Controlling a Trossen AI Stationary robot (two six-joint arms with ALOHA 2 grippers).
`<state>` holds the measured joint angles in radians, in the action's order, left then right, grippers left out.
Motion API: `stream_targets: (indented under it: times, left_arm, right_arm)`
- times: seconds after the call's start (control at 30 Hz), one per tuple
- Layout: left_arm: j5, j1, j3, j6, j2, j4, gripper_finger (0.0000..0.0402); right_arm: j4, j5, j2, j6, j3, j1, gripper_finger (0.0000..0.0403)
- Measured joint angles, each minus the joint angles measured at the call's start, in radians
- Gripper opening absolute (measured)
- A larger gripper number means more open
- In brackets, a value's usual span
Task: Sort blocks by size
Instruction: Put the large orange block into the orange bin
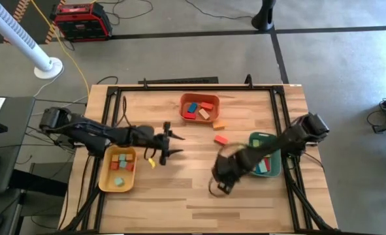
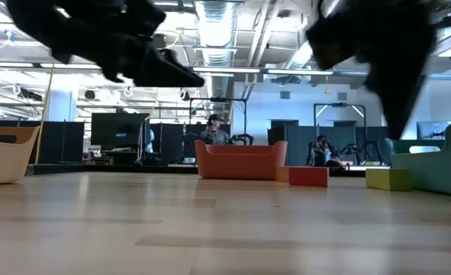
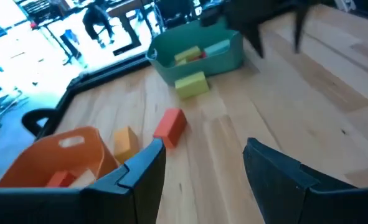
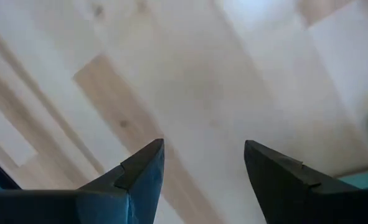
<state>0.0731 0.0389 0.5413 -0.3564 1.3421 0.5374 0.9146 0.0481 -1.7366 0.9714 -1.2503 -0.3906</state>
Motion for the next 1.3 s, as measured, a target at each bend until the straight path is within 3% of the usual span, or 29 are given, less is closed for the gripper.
stream_targets:
  times: [0.17, 0.4, 0.67, 0.97, 1.13, 1.3]
  left_arm:
    - [-0.129, -0.082, 0.118, -0.020, 0.140, 0.008, 0.0206]
    - [-0.175, -0.118, 0.422, -0.092, 0.443, -0.101, 0.0206]
    - [-0.179, -0.154, 0.816, -0.188, 0.693, -0.393, 0.0206]
    - [-0.147, -0.176, 1.288, -0.247, 0.967, -0.806, 0.0206]
    - [-0.207, -0.206, 1.437, -0.215, 1.026, -0.956, 0.0206]
    - [-0.254, -0.212, 1.457, -0.237, 1.034, -1.056, 0.0206]
  right_arm:
    - [-0.031, -0.133, 0.001, 0.145, 0.000, -0.158, 0.0249]
    - [-0.049, -0.307, 0.001, 0.358, 0.000, -0.323, 0.0249]
    - [-0.055, -0.429, 0.001, 0.527, 0.000, -0.447, 0.0249]
    - [-0.065, -0.550, 0.001, 0.576, 0.000, -0.516, 0.0249]
    - [-0.082, -0.551, -0.005, 0.576, 0.000, -0.519, 0.0249]
    - [-0.085, -0.551, -0.016, 0.566, 0.000, -0.525, 0.0249]
